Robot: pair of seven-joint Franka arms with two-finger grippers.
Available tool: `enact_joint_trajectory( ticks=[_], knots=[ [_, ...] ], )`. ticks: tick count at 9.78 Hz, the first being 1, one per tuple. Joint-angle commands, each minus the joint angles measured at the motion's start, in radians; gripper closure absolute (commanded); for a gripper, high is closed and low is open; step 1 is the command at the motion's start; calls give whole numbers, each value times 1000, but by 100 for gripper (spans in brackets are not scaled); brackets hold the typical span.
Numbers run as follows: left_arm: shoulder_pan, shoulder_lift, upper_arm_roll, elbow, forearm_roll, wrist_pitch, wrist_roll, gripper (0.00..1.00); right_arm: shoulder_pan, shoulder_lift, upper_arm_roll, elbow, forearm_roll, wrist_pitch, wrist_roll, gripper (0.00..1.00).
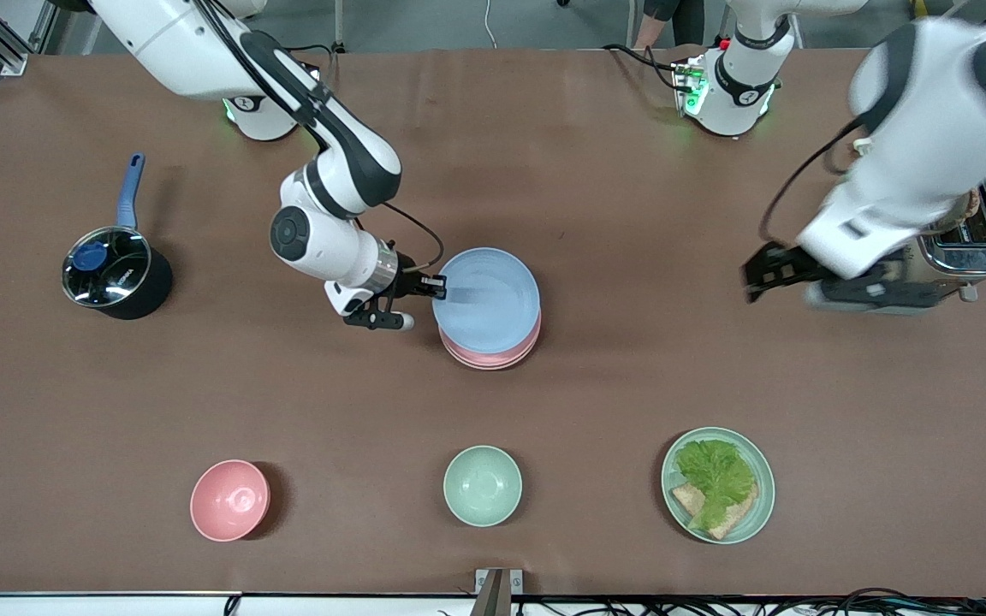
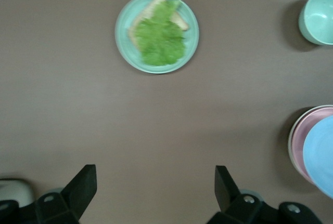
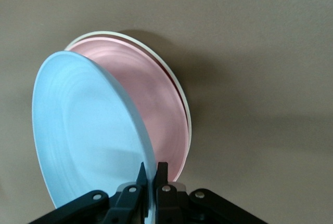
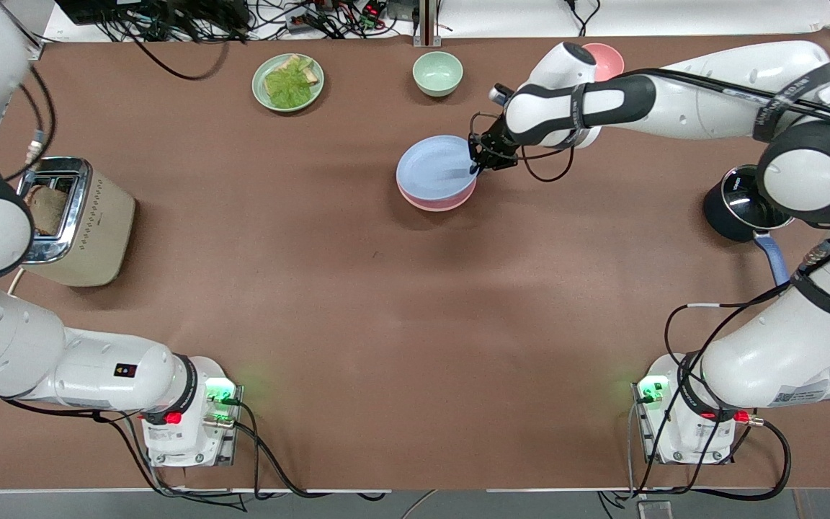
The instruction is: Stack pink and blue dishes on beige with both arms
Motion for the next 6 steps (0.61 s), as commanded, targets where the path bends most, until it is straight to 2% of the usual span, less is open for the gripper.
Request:
enact_joint_trajectory(
  ticks=[1,3,5,6],
  knots=[
    [14,-11,39,112,8,-191,53,0,-3,7,8,-9,14,17,-9,96],
    [15,-106,62,95,12,-287,50,0,-2,10,8,-7,12,21,-9,88],
    [15,-135,64,107,12,-332,59,0,-5,30,8,-1,6,26,-12,62],
    [15,-132,64,148,15,-355,58,0,-9,29,7,-1,6,26,-17,41]
  ],
)
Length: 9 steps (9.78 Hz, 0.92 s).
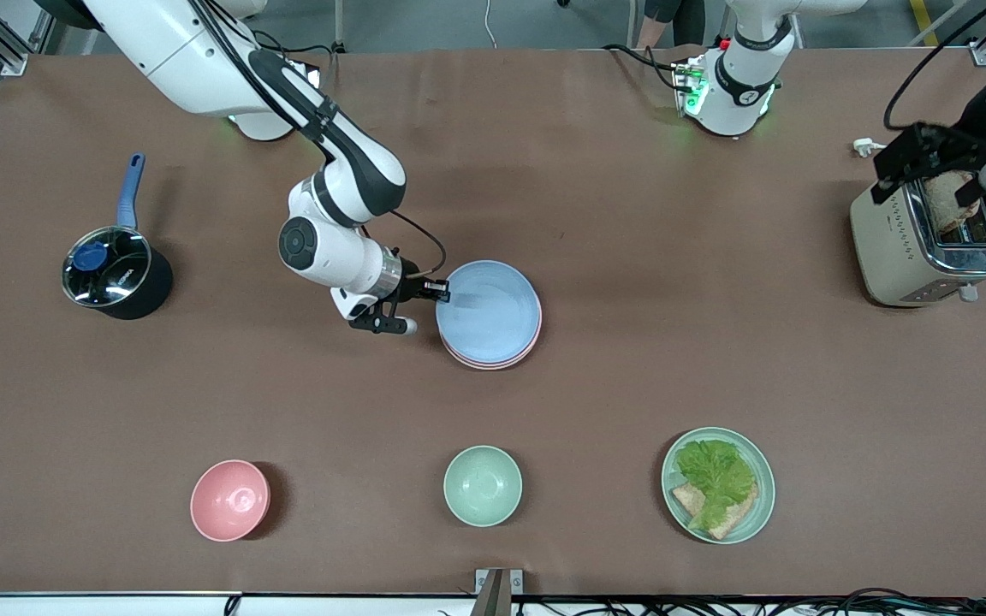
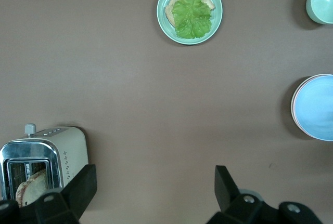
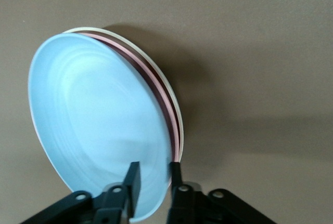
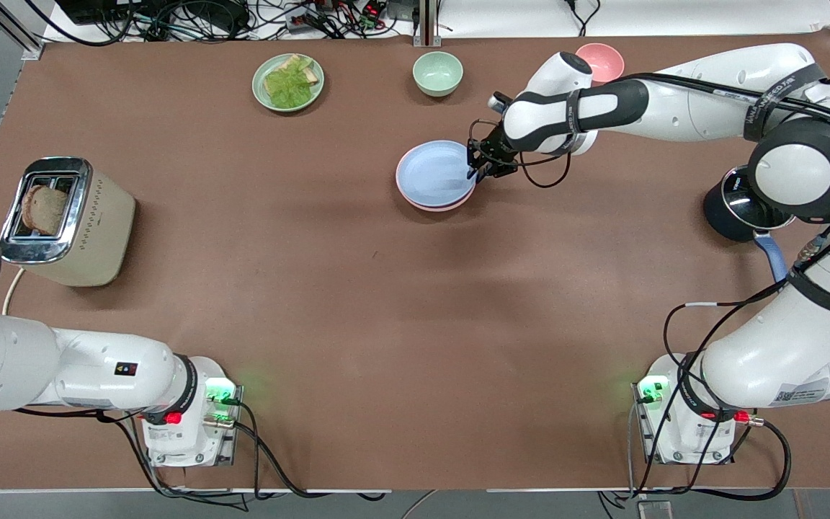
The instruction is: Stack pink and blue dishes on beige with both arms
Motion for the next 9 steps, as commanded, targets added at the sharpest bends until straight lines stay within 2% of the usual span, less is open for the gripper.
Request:
enact_joint_trajectory(
  ticks=[1,2,3,4,5,7,9],
  knots=[
    [-2,21,2,58,15,-74,9,0,-9,-28,1,-1,-4,9,-19,5],
    [4,33,2,92,15,-83,6,0,-15,-88,-17,-1,-64,-1,-20,0],
    [14,47,-1,115,14,-99,5,0,-28,-132,-54,-1,-175,-39,-20,0],
    [15,65,-1,124,11,-123,-1,0,-40,-204,-84,4,-286,-137,-13,0],
    [15,73,-6,124,12,-125,-4,0,-51,-297,-133,14,-360,-253,-13,0],
    [53,68,-15,121,-1,-125,-5,0,-68,-419,-257,121,-403,-476,-22,0],
    [57,65,-21,114,6,-123,-7,0,-68,-443,-374,300,-405,-665,-28,0]
  ],
)
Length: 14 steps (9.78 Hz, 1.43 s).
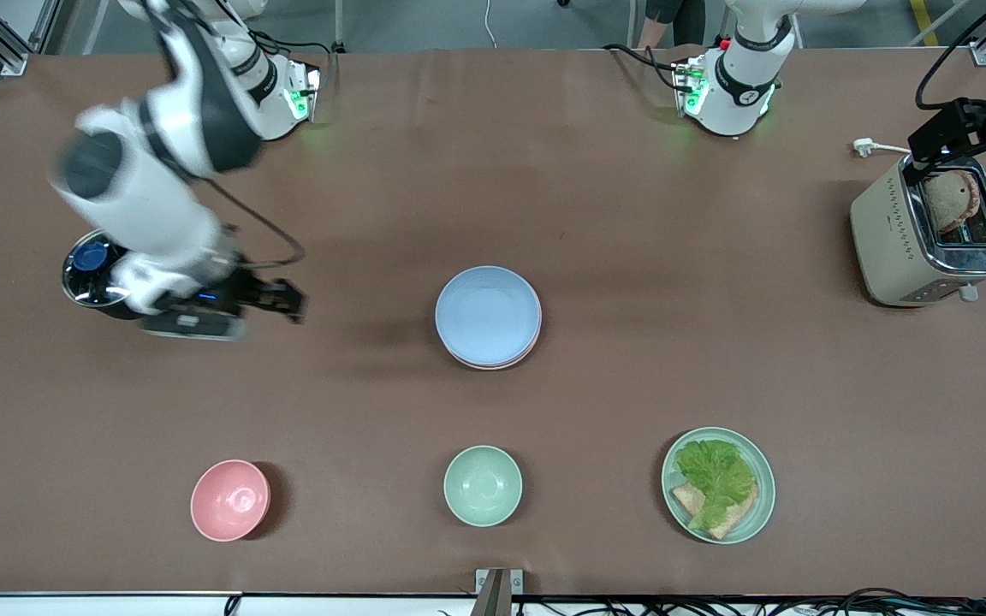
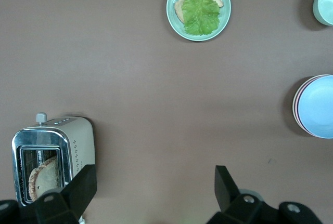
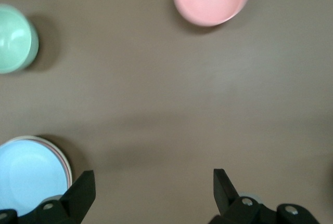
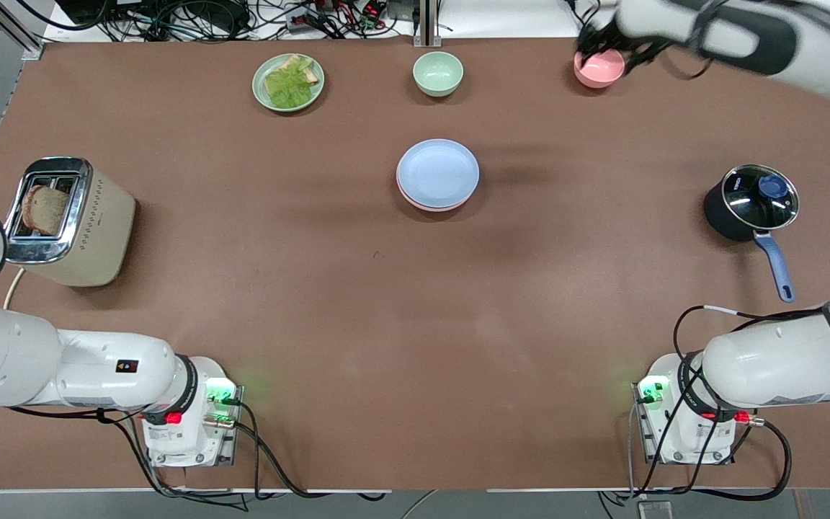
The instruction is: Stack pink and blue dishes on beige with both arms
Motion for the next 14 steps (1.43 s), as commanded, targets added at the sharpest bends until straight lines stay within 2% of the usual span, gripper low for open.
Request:
enact_joint_trajectory(
  ticks=[1,3,4,7,14],
  knots=[
    [11,12,-23,-4,11,-19,-5,0,1,0,-117,183,-21,-186,-43,0],
    [21,10,-28,-7,14,-16,-4,0,1,-8,-252,289,-13,-316,-210,0],
    [21,10,-28,-9,14,-16,-2,0,-5,-26,-298,335,-2,-389,-264,0],
    [18,10,-27,-10,15,-16,-4,0,-59,-86,-298,340,6,-469,-262,0],
    [10,6,-28,-7,15,-24,44,0,-56,-85,-300,334,4,-487,-268,0]
  ],
)
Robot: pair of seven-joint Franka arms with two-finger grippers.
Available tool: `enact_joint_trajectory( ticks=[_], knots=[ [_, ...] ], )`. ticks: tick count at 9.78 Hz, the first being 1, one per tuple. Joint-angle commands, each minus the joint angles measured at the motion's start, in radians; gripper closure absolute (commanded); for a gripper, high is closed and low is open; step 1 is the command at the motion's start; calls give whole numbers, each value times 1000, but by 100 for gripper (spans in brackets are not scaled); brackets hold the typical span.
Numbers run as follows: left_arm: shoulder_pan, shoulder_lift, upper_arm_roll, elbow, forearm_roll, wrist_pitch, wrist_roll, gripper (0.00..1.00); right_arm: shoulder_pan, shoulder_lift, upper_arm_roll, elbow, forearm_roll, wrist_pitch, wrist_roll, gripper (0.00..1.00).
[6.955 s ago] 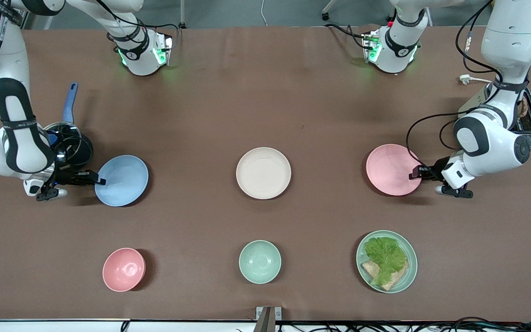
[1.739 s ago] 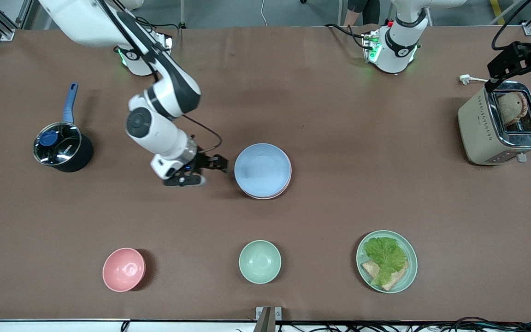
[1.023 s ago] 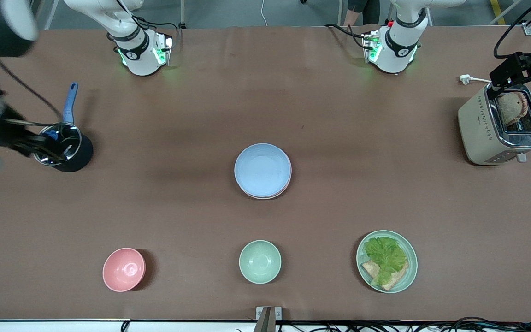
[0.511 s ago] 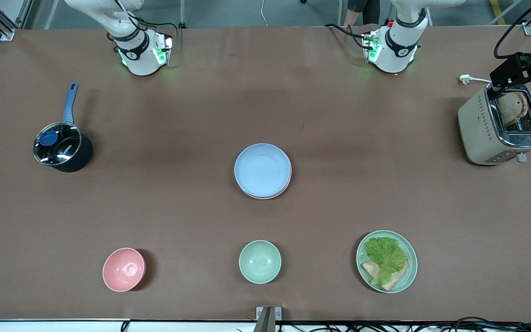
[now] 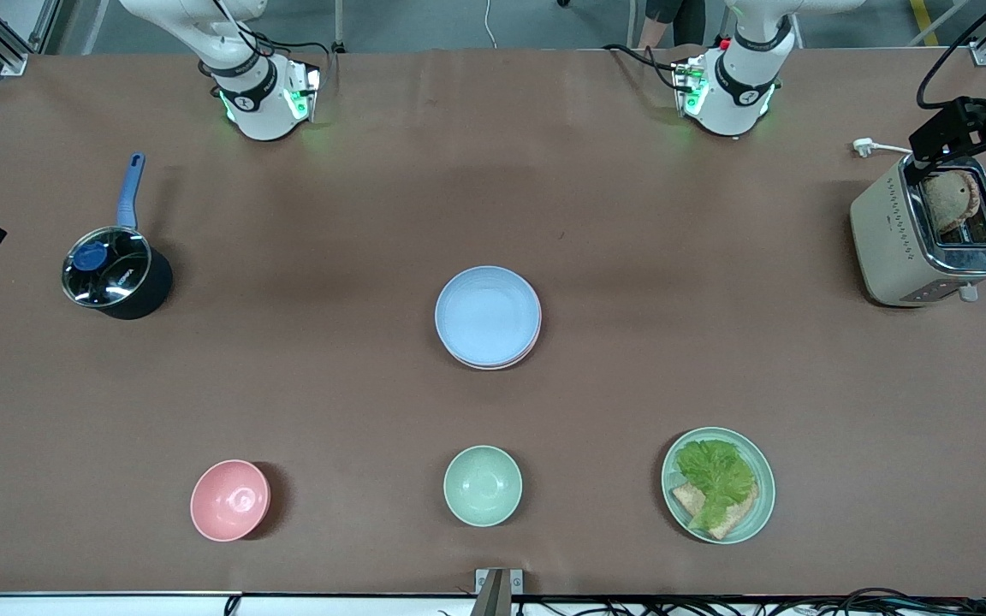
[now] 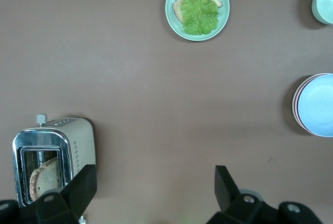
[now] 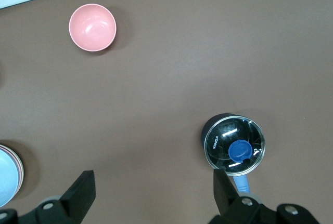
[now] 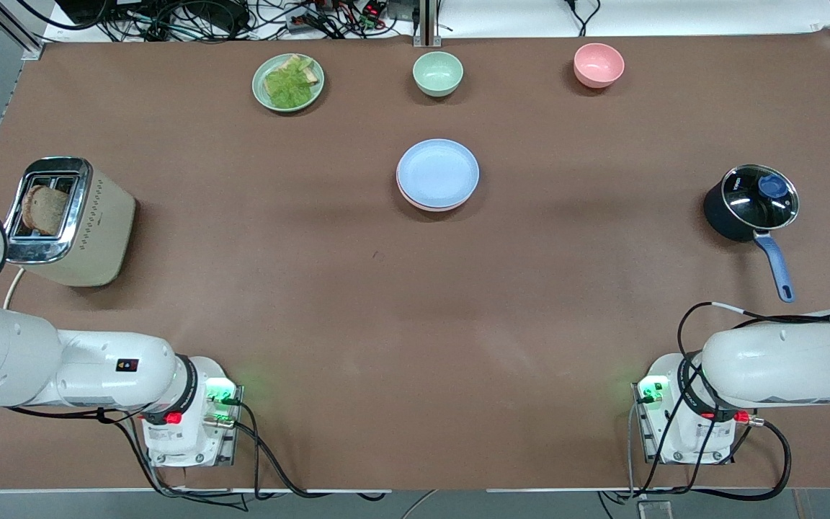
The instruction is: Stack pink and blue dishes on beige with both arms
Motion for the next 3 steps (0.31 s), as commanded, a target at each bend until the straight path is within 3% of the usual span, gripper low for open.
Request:
enact_joint_trajectory(
  ticks=[1,3],
  knots=[
    [3,5,-13,-11,12,-24,70,0,-3,-11,4,-12,6,-9,-4,0],
    [4,4,-12,-12,11,-24,66,0,-4,-11,4,-12,6,-14,-6,0]
  ],
)
